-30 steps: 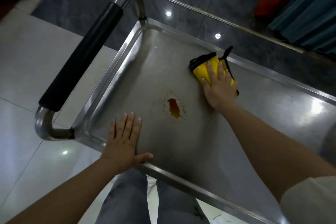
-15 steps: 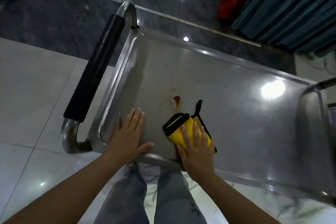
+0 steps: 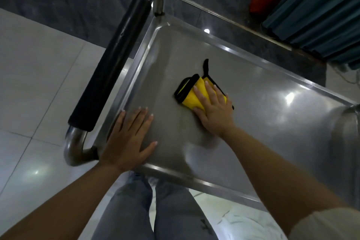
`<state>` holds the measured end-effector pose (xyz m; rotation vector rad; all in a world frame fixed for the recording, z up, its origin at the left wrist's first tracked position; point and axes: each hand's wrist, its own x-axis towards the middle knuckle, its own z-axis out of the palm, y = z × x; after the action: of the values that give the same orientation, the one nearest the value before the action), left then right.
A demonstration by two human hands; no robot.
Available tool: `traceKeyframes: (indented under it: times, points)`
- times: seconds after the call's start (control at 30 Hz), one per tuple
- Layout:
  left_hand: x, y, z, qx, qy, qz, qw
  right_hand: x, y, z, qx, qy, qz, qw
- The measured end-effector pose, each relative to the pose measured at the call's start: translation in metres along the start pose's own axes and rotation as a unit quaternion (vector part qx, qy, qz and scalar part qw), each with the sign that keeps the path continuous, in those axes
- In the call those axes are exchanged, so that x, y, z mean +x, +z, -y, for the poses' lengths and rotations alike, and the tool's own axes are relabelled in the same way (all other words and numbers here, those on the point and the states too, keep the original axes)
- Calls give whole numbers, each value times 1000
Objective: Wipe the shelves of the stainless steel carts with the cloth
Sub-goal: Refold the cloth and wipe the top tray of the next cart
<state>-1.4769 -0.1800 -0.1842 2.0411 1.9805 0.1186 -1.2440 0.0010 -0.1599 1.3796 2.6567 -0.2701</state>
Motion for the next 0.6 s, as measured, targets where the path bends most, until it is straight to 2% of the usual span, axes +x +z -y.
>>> traceKeyframes:
  times: [0.27,0.37,0.53,0.6]
  points:
    - [4,5,3,-2,-3,-15,1000,126,-19,-28,1,6,11,1000]
    - [4,7,3,-5,-4,-26,1000,159,-25,-29,34,25,15,999]
    - [3,3,2,-4,-10,-25,1000,147,-21,10,71,131,-23,989]
    - [4,2,0,-6,-13,-22,1000,119,-15,28,77,134,-29,988]
